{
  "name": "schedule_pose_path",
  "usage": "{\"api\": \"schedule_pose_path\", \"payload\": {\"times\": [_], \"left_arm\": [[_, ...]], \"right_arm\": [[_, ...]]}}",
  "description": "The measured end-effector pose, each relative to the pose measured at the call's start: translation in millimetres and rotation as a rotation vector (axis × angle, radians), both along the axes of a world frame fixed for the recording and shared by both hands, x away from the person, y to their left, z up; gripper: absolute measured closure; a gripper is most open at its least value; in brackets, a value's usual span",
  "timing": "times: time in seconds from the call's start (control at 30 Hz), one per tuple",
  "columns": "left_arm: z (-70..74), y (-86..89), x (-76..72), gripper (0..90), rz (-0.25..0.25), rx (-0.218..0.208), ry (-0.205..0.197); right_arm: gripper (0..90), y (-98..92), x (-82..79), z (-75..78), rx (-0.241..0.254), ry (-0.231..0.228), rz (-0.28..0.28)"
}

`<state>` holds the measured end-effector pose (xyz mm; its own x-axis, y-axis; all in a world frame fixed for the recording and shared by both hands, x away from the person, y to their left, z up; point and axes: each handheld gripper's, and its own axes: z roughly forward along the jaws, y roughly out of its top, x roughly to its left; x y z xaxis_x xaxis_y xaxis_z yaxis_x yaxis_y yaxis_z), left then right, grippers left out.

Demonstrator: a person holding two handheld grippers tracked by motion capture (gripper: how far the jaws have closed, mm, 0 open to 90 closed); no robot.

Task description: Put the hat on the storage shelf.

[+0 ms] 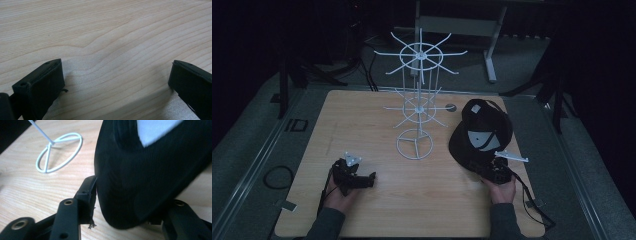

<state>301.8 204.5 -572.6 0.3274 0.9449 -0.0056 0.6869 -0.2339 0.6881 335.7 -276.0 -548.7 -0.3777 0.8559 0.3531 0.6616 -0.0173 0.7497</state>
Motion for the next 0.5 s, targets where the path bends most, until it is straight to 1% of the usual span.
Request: {"api": "schedule_pose_path", "payload": {"times": [0.13, 0.3, 0.33, 0.4, 0.47, 0.5], "left_arm": [[0.0, 0.0, 0.0, 0.2, 0.000, 0.000, 0.000], [0.0, 0.0, 0.0, 0.2, 0.000, 0.000, 0.000], [0.0, 0.0, 0.0, 0.2, 0.000, 0.000, 0.000], [0.0, 0.0, 0.0, 0.2, 0.000, 0.000, 0.000], [0.0, 0.0, 0.0, 0.2, 0.000, -0.001, 0.000], [0.0, 0.0, 0.0, 0.2, 0.000, 0.000, 0.000]], "right_arm": [[48.2, 3.3, 0.7, -5.7, 0.013, 0.023, -0.006], [50.7, 4.5, 6.0, -7.4, 0.071, 0.027, -0.012], [52.5, 5.0, 7.2, -8.2, 0.077, 0.030, -0.015], [58.8, 5.7, 9.3, -10.2, 0.088, 0.037, -0.019], [65.0, 5.9, 10.5, -11.2, 0.101, 0.038, -0.020], [67.7, 5.9, 10.3, -10.5, 0.109, 0.031, -0.022]]}}
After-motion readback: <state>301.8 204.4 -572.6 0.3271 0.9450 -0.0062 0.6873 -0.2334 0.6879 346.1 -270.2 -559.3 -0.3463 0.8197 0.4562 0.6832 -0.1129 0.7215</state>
